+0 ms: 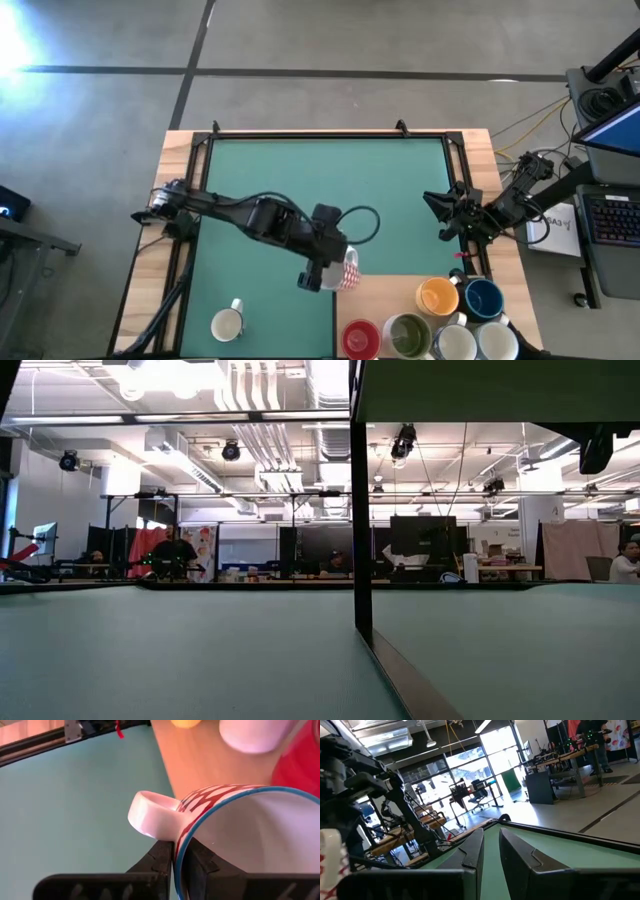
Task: Place coffee mugs
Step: Put the red patterned mug on the shelf
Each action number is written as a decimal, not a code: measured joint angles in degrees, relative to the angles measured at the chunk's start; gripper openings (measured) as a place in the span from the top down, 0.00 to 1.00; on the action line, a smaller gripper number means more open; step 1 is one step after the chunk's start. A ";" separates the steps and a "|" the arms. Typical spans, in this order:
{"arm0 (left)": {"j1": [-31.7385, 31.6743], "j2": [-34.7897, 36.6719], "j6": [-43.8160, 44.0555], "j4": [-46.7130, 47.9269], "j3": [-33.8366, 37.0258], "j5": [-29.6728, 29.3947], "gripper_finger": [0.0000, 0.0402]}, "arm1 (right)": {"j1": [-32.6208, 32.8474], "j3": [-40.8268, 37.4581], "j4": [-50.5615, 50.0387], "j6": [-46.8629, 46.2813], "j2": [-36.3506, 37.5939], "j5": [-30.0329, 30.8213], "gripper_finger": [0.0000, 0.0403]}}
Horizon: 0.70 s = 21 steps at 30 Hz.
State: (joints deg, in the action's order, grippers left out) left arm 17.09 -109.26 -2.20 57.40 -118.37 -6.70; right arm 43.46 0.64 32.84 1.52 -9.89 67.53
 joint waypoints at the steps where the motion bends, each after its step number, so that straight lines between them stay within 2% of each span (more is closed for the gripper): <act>1: 0.20 -0.26 0.60 -0.76 0.00 0.02 0.97 | 0.02 0.00 0.00 0.00 0.00 0.00 0.88; 6: 0.85 -1.70 2.85 -2.32 0.00 0.69 0.97 | 0.01 0.00 0.00 0.00 0.00 0.00 0.88; 15: 1.26 -2.75 10.02 -3.61 -0.11 6.19 0.96 | 0.01 0.00 0.01 0.00 -0.01 0.00 0.88; 21: 1.30 -2.75 10.93 -3.14 -0.11 6.23 0.96 | 0.00 0.00 0.00 0.00 -0.02 0.00 0.88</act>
State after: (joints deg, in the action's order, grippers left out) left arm 18.39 -112.01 8.74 54.27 -118.48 -0.47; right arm 43.46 0.64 32.84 1.52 -9.91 67.53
